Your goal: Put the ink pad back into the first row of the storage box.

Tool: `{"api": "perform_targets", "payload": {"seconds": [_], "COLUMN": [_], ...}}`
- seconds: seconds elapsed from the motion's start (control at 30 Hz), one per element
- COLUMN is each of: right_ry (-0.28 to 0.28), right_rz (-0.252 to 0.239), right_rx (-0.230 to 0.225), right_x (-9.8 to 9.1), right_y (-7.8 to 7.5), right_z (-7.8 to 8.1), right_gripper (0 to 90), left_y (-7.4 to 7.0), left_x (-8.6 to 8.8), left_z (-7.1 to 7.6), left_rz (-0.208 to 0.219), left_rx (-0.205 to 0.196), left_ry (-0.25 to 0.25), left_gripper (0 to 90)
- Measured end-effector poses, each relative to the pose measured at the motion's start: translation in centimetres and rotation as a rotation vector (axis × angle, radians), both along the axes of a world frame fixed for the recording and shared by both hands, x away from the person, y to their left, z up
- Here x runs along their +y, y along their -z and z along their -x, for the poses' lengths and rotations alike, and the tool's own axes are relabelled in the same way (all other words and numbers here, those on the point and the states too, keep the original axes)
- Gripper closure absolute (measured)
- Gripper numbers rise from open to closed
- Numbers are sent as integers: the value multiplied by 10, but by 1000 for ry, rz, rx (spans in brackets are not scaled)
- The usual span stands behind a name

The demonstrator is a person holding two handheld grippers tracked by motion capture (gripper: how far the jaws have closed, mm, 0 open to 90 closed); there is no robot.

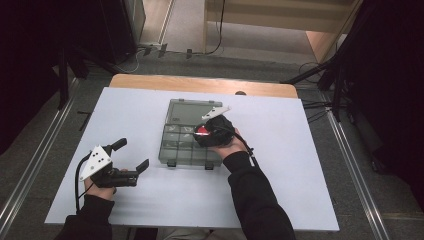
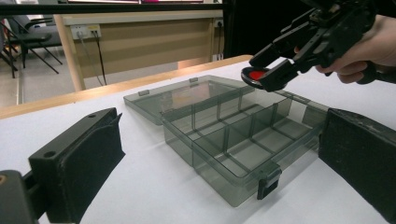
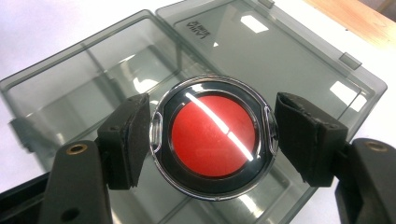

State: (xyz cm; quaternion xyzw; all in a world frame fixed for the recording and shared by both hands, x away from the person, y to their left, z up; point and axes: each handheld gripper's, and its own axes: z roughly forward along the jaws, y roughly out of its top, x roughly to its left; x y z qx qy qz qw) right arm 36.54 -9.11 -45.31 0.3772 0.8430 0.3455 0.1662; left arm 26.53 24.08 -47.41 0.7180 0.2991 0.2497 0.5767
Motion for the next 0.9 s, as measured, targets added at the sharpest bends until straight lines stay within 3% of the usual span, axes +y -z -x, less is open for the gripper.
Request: {"api": "perform_targets", "payload": {"seconds": [0.23, 0.47, 0.5, 0.53, 0.57, 0.6, 0.7, 0.9], "right_ry": [23, 34, 32, 18, 27, 54, 77, 93], "right_rz": [-31, -25, -48, -77, -87, -68, -57, -45], "right_rx": [17, 32, 42, 55, 61, 42, 10, -22], "right_x": [2, 3, 4, 4, 5, 6, 4, -6], "right_y": [6, 14, 16, 17, 18, 18, 13, 1], "right_z": [-11, -16, -17, -18, -19, -18, -14, -5], "right_gripper": [311, 310, 307, 292, 193, 113, 6, 0], "left_y": [0, 0, 0, 0, 0, 0, 0, 0], "left_x": [0, 0, 0, 0, 0, 0, 0, 0], "left_z": [0, -1, -1, -1, -1, 0, -1, -1], "left_rz": [2, 4, 4, 4, 4, 4, 4, 5], "left_rx": [2, 4, 6, 4, 5, 4, 5, 4], "left_ry": [-2, 0, 1, 2, 1, 1, 1, 2], "left_gripper": [0, 0, 0, 0, 0, 0, 0, 0]}}
